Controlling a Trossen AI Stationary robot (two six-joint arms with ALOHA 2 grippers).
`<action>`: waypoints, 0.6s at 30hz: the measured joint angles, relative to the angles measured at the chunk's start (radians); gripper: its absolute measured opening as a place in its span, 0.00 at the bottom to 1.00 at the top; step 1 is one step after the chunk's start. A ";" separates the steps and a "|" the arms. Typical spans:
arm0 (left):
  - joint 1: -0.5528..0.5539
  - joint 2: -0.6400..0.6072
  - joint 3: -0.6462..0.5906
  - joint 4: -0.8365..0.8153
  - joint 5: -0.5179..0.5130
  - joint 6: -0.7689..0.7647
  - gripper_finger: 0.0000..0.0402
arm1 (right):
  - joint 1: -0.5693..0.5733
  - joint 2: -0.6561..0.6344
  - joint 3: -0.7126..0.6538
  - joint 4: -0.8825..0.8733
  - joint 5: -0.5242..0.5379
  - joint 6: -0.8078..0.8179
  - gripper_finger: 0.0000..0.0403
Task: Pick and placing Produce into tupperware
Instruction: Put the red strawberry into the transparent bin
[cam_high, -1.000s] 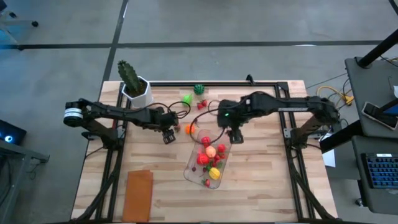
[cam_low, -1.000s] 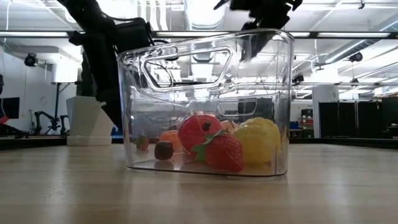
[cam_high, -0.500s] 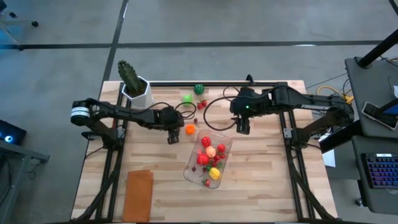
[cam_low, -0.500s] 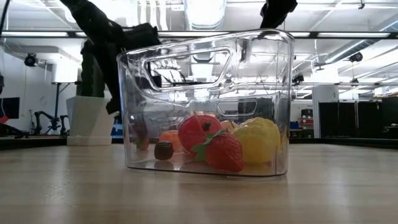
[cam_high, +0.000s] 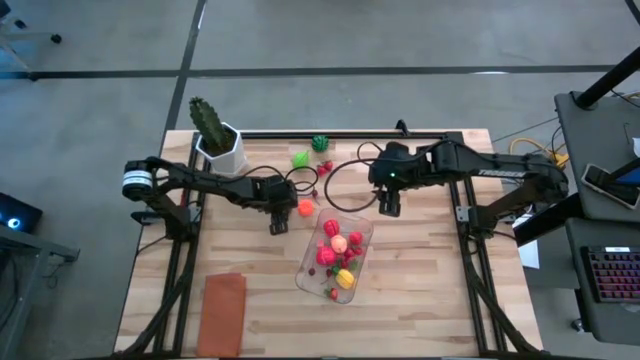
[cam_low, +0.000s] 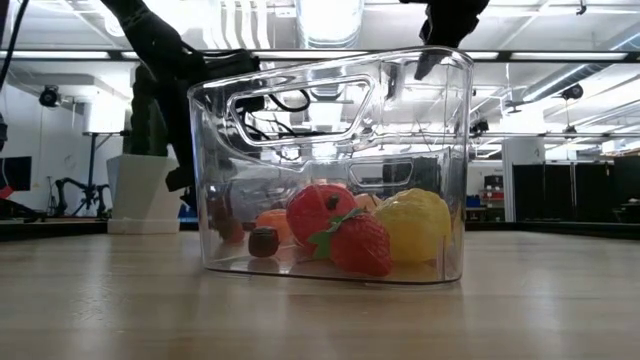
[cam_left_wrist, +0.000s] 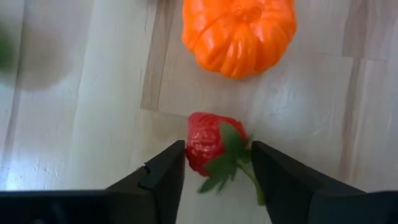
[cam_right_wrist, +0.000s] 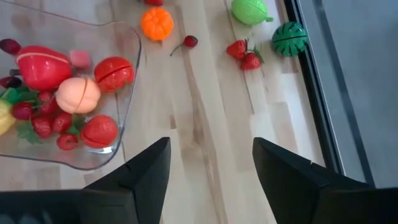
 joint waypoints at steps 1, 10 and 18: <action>0.000 0.000 0.000 -0.001 0.000 0.000 0.40 | -0.002 0.000 -0.006 0.001 0.000 0.000 0.55; 0.000 -0.013 0.033 -0.002 -0.002 -0.005 0.24 | -0.004 0.002 -0.034 0.014 0.000 0.000 0.55; -0.037 -0.145 0.148 -0.132 0.028 -0.125 0.21 | -0.015 -0.013 -0.034 0.023 0.000 -0.012 0.54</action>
